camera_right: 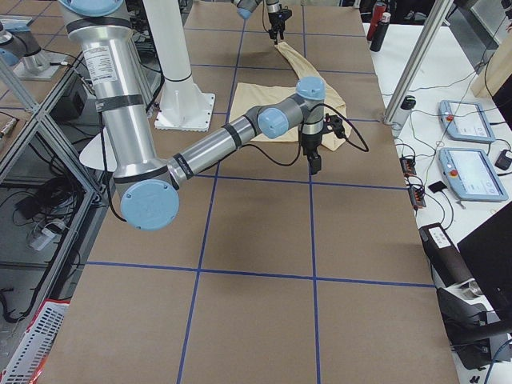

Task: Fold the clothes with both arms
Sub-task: 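Grasp the sleeve cuff nearest the left gripper with the left gripper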

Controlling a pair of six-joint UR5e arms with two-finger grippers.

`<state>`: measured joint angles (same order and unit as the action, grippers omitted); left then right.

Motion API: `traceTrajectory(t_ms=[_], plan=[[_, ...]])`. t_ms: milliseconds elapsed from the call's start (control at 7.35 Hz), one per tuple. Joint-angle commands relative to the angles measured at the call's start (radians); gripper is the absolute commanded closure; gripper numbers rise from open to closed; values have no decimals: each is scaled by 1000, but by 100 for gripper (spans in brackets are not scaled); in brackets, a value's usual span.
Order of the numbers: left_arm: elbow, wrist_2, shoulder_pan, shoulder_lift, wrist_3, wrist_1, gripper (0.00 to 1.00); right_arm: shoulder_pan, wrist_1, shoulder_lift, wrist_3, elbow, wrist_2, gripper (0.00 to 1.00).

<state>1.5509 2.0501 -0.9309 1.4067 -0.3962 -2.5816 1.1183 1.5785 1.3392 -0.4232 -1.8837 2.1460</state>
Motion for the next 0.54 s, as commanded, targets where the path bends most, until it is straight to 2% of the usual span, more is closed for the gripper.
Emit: traceTrajectory(t_ms=[0,136,408], plan=[[0,1,1,0,2,0,59,-2,0,0,0,0,0,1],[0,1,1,0,2,0,65,-2,0,0,-2,0,0,0],[0,1,1,-2,2,0,65,-2,0,-2,-5,-2,0,0]])
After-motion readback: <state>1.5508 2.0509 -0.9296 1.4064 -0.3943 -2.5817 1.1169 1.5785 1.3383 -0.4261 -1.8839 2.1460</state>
